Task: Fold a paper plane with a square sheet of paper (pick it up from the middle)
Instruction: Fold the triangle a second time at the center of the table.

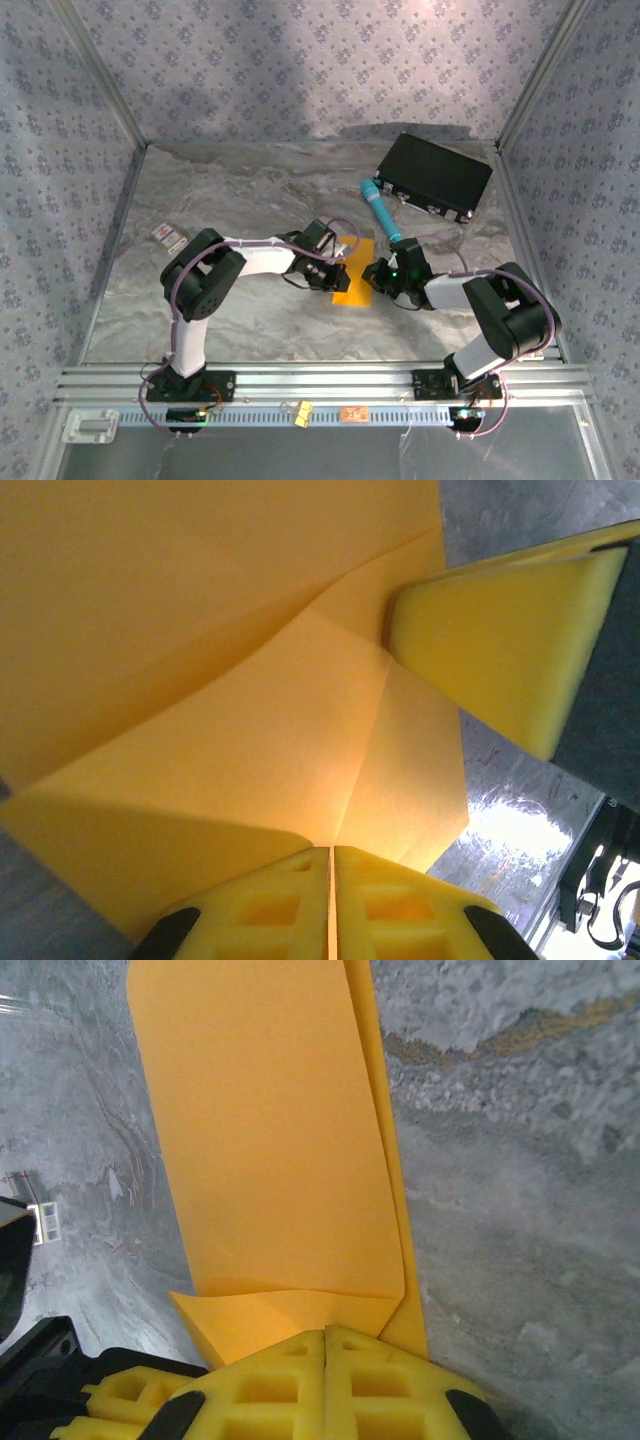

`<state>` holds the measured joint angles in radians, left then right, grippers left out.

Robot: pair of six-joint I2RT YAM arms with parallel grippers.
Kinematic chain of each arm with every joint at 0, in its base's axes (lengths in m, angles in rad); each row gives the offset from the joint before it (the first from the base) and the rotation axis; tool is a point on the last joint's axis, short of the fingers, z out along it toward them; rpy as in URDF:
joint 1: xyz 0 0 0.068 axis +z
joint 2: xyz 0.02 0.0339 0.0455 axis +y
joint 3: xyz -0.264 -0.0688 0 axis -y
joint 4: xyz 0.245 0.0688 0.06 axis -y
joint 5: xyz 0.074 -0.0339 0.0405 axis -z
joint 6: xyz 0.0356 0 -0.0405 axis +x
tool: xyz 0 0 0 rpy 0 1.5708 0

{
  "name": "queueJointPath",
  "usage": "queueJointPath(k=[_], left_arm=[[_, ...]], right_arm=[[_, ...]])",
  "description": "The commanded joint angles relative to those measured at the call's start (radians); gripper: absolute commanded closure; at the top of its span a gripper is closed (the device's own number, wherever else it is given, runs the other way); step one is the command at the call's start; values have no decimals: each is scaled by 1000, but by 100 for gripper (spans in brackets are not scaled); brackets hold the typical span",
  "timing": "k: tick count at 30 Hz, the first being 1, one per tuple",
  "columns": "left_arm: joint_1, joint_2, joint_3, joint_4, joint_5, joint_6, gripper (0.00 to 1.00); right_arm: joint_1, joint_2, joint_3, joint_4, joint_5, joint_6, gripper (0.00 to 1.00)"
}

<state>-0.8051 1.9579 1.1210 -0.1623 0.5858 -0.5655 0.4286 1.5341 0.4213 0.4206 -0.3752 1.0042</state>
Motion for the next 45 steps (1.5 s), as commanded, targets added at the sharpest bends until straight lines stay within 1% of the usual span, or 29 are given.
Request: queueJointPath(k=[1, 5, 9, 12, 17, 21, 25, 28, 31, 33, 36, 41, 42, 45], left_arm=[[-6, -85, 1, -59, -11, 22, 90], [-18, -111, -41, -54, 3, 21, 90], [-19, -102, -90, -33, 8, 15, 91], [-18, -99, -116, -38, -15, 26, 91], [-16, -93, -138, -29, -18, 25, 92], [-17, -138, -145, -27, -5, 15, 92], [-16, -226, -131, -37, -6, 8, 92], [0, -254, -93, -54, -9, 13, 91], [19, -221, -35, -66, 9, 27, 91], [24, -179, 22, -93, 15, 48, 91], [26, -120, 85, -121, 8, 81, 92], [35, -37, 142, -150, -1, 112, 93], [36, -25, 148, -152, -3, 121, 93], [36, 7, 161, -172, -13, 145, 94]], right_arm=[[-13, 1, -29, -97, 39, -24, 100], [-14, 2, -29, -97, 38, -24, 100], [-14, 0, -30, -98, 38, -24, 100], [-14, -3, -34, -98, 38, -26, 100], [-16, -12, -38, -95, 32, -27, 100], [-16, -21, -28, -77, 4, -50, 100], [-16, -58, 6, -95, -20, -88, 95], [-14, -122, 26, -147, -9, -104, 90], [-7, -203, 24, -237, 48, -106, 85], [0, -261, 20, -314, 83, -110, 83], [23, -341, -10, -371, 126, -92, 80], [53, -434, -54, -437, 144, -61, 75], [60, -443, -59, -446, 141, -53, 73], [89, -451, -61, -453, 134, -31, 73]])
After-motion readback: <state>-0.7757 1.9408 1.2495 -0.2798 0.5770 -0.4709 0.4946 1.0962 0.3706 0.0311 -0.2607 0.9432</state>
